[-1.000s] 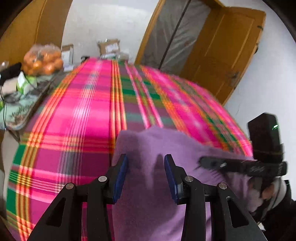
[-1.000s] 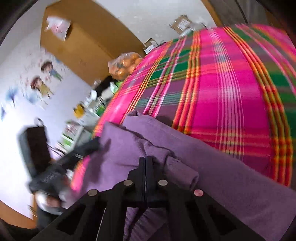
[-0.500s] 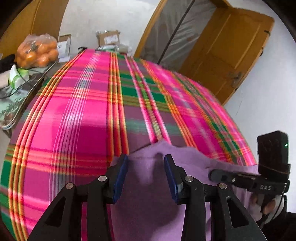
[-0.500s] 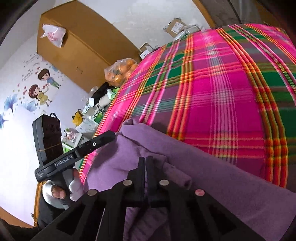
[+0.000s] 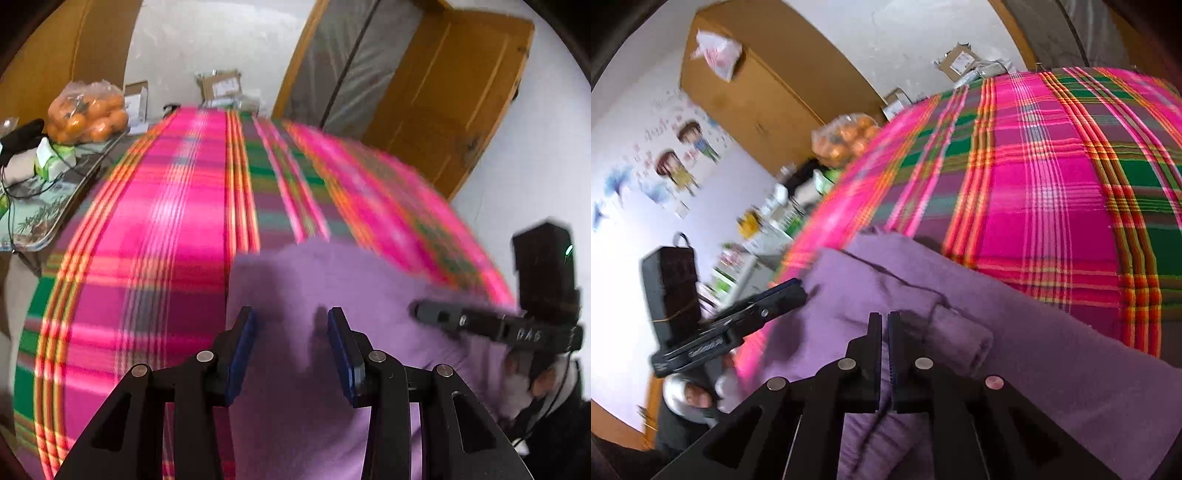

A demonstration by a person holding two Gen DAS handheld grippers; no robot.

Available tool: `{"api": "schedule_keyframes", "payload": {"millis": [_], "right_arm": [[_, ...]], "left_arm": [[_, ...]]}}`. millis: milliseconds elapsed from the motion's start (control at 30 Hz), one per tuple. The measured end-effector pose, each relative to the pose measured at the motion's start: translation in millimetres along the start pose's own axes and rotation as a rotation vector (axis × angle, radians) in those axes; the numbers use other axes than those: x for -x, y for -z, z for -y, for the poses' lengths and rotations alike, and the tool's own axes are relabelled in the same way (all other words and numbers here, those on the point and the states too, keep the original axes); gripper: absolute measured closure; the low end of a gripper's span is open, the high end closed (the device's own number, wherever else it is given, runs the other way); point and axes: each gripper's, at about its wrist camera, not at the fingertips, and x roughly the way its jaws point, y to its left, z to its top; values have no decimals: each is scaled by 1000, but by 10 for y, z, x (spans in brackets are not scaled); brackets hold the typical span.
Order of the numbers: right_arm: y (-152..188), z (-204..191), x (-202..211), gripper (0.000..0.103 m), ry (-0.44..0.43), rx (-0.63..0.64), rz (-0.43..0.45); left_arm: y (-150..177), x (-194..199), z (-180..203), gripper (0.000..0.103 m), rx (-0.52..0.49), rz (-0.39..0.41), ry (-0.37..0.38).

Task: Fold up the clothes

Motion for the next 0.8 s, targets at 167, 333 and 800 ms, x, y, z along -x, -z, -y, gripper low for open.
{"api": "schedule_keyframes", "payload": {"millis": [167,333,800], "right_arm": [[33,-86,136,98,2,41,23],[61,-96,53,98,3,52,-4],[182,-166,232,90,4,104,-7]], "left_arm": [[19,91,98,61,-20,5,-36],[72,24,222,60,-87,-11,-92],[309,256,304,60,-106,10,-117]]}}
